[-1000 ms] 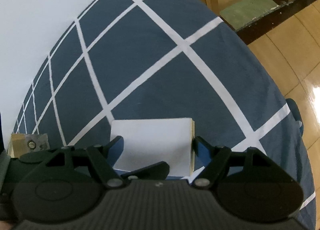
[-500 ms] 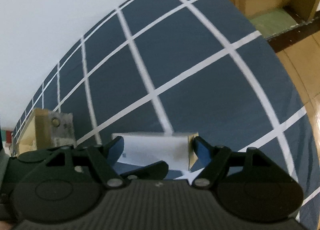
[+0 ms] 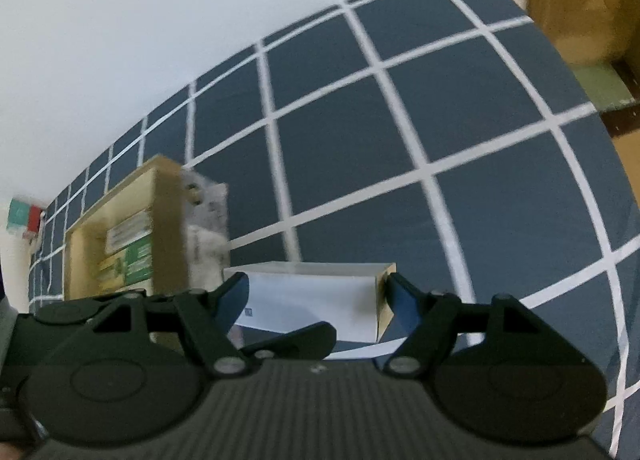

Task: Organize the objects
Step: 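Lift the small white box with the right tool and carry it over the cardboard box, then lower the small white box into the box beside the air-conditioner remote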

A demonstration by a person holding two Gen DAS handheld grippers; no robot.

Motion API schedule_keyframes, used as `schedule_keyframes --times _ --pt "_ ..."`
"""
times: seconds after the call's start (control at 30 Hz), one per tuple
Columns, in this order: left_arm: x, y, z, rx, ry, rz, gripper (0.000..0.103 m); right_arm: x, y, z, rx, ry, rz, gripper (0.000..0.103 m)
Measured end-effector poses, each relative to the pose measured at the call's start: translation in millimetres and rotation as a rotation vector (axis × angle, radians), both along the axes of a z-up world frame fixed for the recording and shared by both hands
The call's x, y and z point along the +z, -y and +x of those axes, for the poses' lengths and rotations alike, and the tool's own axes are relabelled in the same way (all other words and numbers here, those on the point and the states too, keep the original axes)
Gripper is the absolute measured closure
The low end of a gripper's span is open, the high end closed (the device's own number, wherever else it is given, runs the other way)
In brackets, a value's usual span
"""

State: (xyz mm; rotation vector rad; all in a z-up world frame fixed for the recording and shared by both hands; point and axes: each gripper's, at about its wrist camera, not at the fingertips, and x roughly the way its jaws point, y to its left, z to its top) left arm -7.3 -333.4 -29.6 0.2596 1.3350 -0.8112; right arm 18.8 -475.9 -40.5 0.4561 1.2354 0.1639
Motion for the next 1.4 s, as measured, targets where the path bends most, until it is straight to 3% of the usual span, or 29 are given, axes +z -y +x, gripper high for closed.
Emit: schedule_keyframes --times 0.37,0.67,1.07,1.4 --pt "41.8 -92.5 15.6 0.111 0.052 -0.035 0.03 41.8 -91.1 -10.2 0.109 0.059 -0.017 0.028" --pt "54.7 -175.2 26.6 0.217 0.066 -0.031 0.03 54.9 -174.2 -19.5 0.209 0.074 -0.011 0.028" --pt "38.0 -268.9 35.0 0.322 0.037 0.008 0.03 36.3 -271.0 -31.1 0.321 0.033 0.012 0.029" --pt "7.7 -282.9 41.9 0.313 -0.023 0.019 0.032 7.2 -289.2 -31.7 0.315 -0.039 -0.008 0.029"
